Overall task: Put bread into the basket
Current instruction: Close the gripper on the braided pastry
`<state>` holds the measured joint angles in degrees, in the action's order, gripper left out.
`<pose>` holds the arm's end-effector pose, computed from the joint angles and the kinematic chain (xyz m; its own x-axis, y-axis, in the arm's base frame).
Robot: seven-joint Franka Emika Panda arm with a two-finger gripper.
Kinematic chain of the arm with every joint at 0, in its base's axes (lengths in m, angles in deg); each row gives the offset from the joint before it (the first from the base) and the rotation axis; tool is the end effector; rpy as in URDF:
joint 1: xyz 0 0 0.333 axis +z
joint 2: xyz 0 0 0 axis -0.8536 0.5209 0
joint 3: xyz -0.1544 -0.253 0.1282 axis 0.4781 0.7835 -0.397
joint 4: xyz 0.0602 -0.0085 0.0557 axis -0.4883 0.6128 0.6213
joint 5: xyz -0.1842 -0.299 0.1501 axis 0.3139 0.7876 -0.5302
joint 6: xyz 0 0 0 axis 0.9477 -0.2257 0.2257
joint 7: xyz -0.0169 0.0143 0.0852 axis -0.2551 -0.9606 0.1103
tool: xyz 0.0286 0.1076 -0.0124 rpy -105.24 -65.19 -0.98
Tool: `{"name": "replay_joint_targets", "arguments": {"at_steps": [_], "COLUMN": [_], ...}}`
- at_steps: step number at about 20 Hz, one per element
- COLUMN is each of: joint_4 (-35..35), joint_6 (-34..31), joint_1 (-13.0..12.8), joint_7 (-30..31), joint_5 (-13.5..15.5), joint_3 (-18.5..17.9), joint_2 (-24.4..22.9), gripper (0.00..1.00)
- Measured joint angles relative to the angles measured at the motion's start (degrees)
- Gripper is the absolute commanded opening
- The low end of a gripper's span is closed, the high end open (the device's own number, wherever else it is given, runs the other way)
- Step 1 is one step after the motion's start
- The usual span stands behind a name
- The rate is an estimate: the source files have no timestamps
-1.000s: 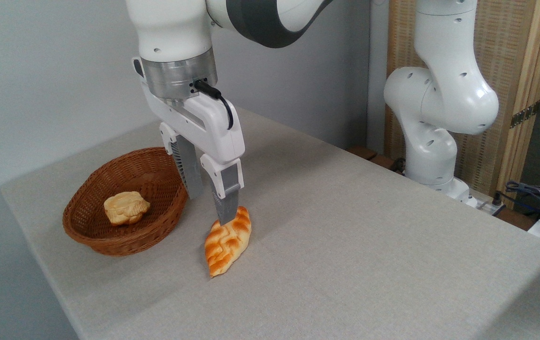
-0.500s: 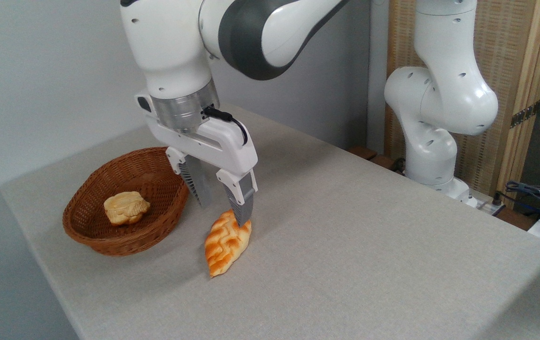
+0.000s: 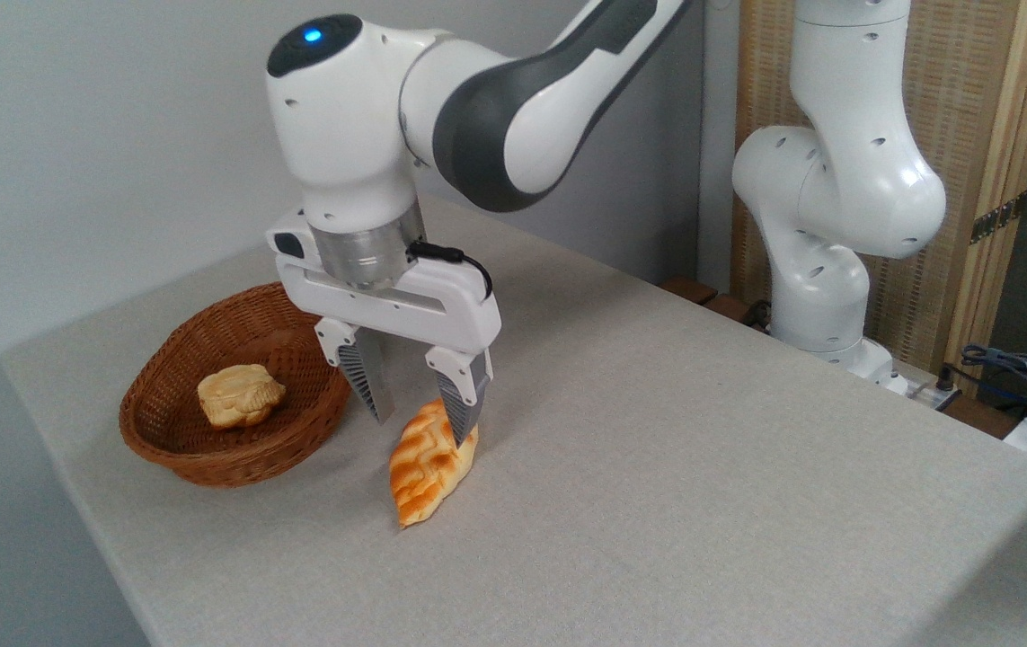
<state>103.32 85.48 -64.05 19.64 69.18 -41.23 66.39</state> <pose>0.5306 -0.0717 0.4554 0.9284 -0.3708 -0.0254 -0.3656 -0.9233 0.1173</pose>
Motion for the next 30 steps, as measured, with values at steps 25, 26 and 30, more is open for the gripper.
{"name": "replay_joint_targets", "arguments": {"at_steps": [25, 26, 30], "joint_4": [3.5, 3.5, 3.5], "joint_6": [3.9, 3.9, 3.9], "joint_1": [-1.5, -1.5, -1.7], "joint_7": [0.0, 0.0, -0.1], "joint_5": [0.4, 0.4, 0.4], "joint_3": [0.0, 0.0, 0.0], "joint_2": [1.4, 1.4, 1.4], "gripper": [0.51, 0.51, 0.51]}}
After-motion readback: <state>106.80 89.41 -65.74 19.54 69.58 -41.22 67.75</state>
